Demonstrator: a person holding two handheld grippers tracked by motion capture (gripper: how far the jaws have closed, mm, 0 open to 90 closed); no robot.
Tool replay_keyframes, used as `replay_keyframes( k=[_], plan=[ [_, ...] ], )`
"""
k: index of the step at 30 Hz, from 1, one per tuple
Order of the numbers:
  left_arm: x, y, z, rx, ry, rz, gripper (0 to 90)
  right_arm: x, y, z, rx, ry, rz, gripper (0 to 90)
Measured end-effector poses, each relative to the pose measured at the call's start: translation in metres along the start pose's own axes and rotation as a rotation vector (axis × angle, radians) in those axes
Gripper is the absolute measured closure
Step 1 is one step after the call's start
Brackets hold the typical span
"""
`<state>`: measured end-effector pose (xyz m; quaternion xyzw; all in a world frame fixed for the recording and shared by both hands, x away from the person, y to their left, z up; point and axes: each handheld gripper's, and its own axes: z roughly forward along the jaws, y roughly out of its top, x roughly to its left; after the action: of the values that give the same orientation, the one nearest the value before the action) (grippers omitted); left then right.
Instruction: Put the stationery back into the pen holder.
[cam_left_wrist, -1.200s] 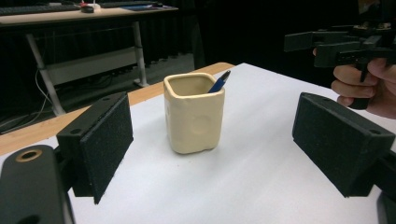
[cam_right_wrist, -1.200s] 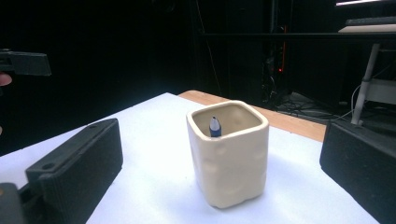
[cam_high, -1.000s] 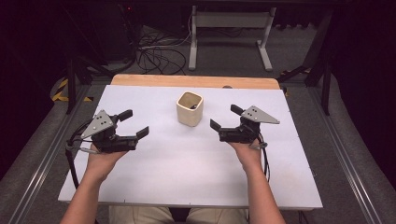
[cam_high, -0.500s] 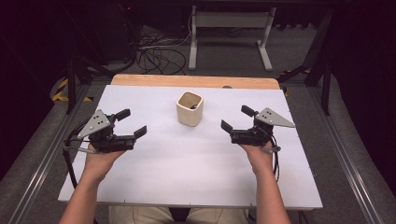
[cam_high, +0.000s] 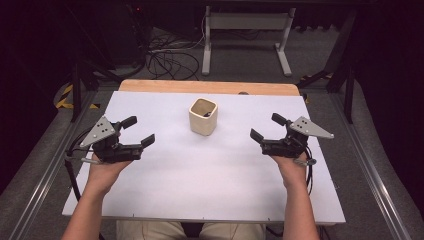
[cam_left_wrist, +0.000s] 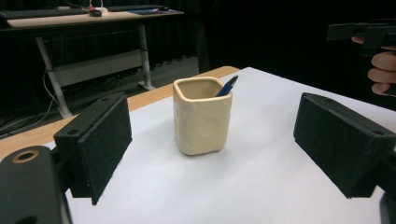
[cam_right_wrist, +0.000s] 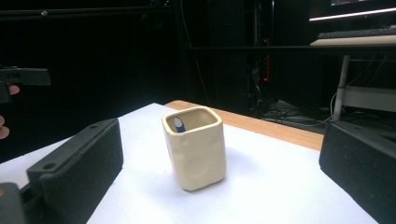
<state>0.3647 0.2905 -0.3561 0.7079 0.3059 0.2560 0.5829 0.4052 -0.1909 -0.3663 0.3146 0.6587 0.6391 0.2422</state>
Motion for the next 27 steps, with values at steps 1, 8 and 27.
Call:
replay_keyframes(
  k=[1, 8, 27],
  plan=[
    [0.0, 0.0, 0.0, -0.005, 0.0, -0.001, 12.2, -0.001, 0.001, -0.002, 0.0, -0.001, 0.0, 0.2],
    [0.001, 0.001, -0.002, -0.006, 0.004, -0.001, 11.9, -0.005, 0.004, -0.008, 0.008, 0.014, -0.012, 0.3],
    [0.004, 0.003, -0.007, -0.02, 0.004, -0.005, 11.2, -0.015, 0.015, -0.033, -0.014, 0.025, -0.016, 0.0]
  ],
)
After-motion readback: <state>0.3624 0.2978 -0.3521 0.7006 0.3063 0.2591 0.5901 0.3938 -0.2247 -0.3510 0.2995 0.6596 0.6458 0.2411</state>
